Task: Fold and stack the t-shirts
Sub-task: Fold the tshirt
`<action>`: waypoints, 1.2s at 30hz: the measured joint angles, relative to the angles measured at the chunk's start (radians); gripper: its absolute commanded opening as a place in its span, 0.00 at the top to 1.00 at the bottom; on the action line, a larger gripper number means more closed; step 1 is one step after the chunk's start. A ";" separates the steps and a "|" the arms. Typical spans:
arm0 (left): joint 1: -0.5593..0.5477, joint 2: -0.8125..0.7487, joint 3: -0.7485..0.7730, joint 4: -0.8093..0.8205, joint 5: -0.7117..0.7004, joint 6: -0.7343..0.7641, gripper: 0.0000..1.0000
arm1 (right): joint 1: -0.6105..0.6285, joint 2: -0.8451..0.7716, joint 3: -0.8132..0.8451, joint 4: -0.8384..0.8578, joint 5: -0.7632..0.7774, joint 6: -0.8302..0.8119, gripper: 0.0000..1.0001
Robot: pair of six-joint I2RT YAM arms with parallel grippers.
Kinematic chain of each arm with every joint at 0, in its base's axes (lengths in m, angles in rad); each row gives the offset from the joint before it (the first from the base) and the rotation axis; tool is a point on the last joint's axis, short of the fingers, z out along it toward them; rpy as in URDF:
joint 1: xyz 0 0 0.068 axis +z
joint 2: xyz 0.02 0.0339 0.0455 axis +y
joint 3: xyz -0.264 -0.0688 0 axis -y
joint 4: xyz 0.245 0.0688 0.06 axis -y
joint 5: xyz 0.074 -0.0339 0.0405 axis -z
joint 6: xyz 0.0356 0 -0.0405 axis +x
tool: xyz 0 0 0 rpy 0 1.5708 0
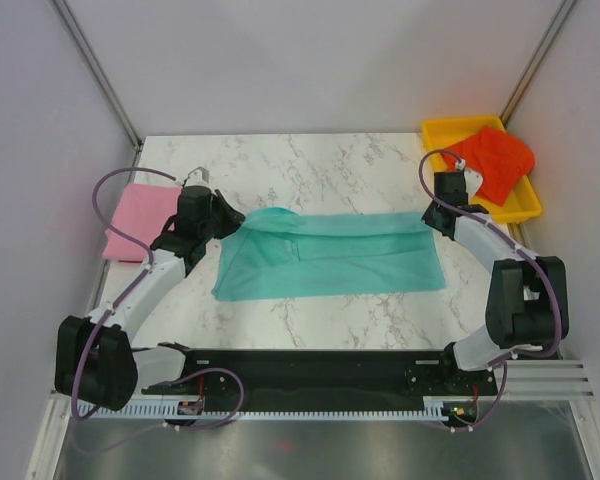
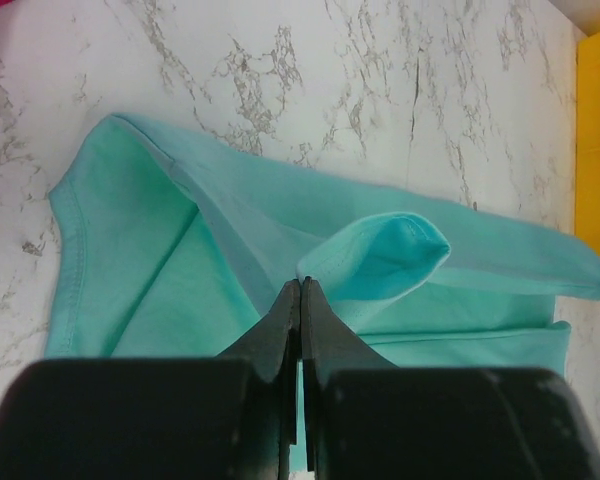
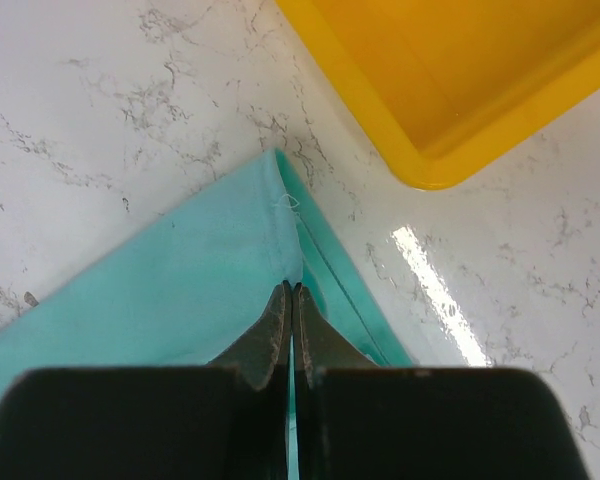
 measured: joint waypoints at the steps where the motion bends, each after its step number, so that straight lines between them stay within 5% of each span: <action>1: 0.000 -0.014 -0.008 -0.004 -0.006 0.000 0.98 | 0.000 -0.005 -0.004 0.000 0.001 0.000 1.00; 13: -0.010 -0.115 -0.145 0.004 -0.021 -0.022 0.98 | -0.001 -0.027 -0.047 0.000 0.004 0.001 1.00; 16: -0.018 -0.118 -0.221 0.016 -0.018 -0.039 0.98 | -0.003 -0.027 -0.073 0.010 0.004 0.008 0.87; 17: -0.020 -0.121 -0.245 0.019 -0.018 -0.044 0.92 | -0.004 -0.027 -0.085 0.018 0.004 0.012 0.75; 19: -0.026 -0.135 -0.294 0.024 -0.014 -0.053 0.84 | -0.007 -0.027 -0.108 0.026 0.007 0.023 0.73; 20: -0.029 -0.150 -0.317 0.025 -0.006 -0.059 0.63 | -0.008 -0.027 -0.119 0.027 0.009 0.026 0.70; 22: -0.042 -0.202 -0.364 0.036 0.002 -0.071 0.43 | -0.009 -0.030 -0.137 0.032 0.012 0.034 0.59; 23: -0.049 -0.230 -0.385 0.043 0.002 -0.080 0.36 | -0.010 -0.035 -0.146 0.036 0.014 0.035 0.45; 25: -0.069 -0.335 -0.442 0.064 -0.002 -0.087 0.33 | -0.010 -0.067 -0.174 0.049 0.017 0.045 0.40; 30: -0.087 -0.474 -0.456 0.074 -0.013 -0.092 0.35 | 0.001 -0.208 -0.216 0.072 0.014 0.045 0.41; 36: -0.087 -0.273 -0.333 0.076 -0.006 -0.111 0.43 | 0.107 -0.278 -0.214 0.188 -0.145 0.044 0.53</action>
